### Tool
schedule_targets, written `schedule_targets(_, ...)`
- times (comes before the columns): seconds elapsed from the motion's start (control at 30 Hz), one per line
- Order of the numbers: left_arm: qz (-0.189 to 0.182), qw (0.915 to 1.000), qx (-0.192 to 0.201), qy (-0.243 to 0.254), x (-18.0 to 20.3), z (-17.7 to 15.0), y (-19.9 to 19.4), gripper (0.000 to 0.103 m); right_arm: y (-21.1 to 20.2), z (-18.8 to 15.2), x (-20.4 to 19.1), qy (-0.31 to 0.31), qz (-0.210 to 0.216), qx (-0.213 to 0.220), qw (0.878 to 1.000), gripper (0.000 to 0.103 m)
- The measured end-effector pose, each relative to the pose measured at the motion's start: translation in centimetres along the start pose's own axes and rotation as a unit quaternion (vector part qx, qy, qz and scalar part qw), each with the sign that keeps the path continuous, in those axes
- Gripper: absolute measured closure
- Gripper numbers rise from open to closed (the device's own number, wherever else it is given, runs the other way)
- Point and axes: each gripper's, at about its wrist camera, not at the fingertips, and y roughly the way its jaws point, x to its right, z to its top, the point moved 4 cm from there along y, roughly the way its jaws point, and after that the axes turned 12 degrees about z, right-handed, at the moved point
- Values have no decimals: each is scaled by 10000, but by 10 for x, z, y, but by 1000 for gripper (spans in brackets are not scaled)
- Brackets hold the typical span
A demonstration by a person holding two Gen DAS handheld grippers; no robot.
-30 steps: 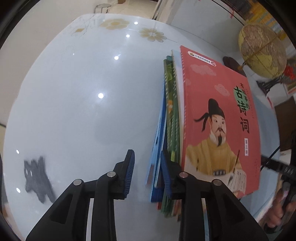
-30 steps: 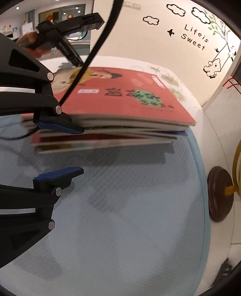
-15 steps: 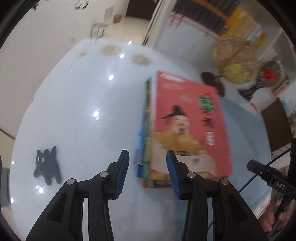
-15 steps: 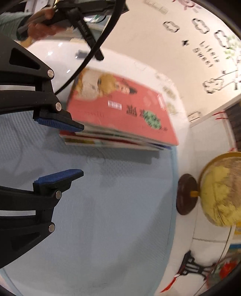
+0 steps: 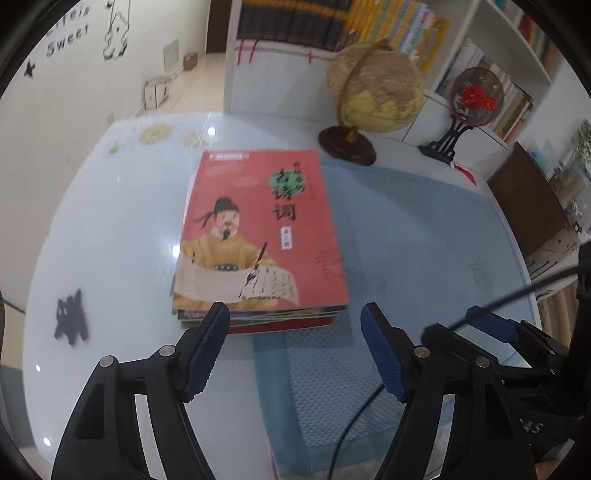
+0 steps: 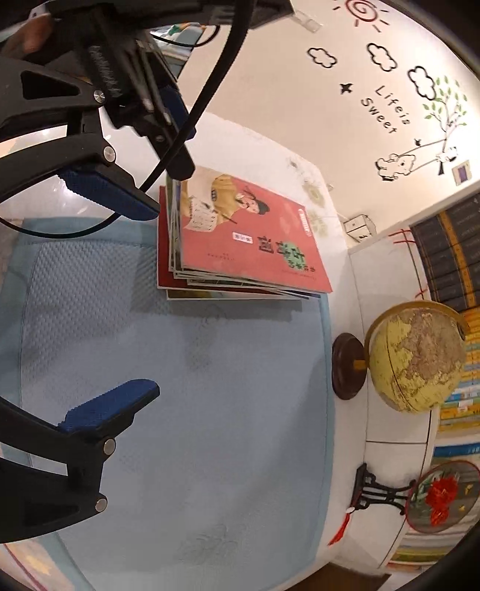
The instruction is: Organize books
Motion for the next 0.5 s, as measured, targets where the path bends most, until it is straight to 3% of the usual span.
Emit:
schedule_targets(0.2, 290, 9994, 133, 149, 4, 0, -8, 31, -12, 2, 7, 93, -211, 138, 9996, 17)
schedule_targets(0.5, 230, 9997, 16, 104, 9, -5, -1, 32, -8, -2, 13, 186, -281, 46, 9994, 17)
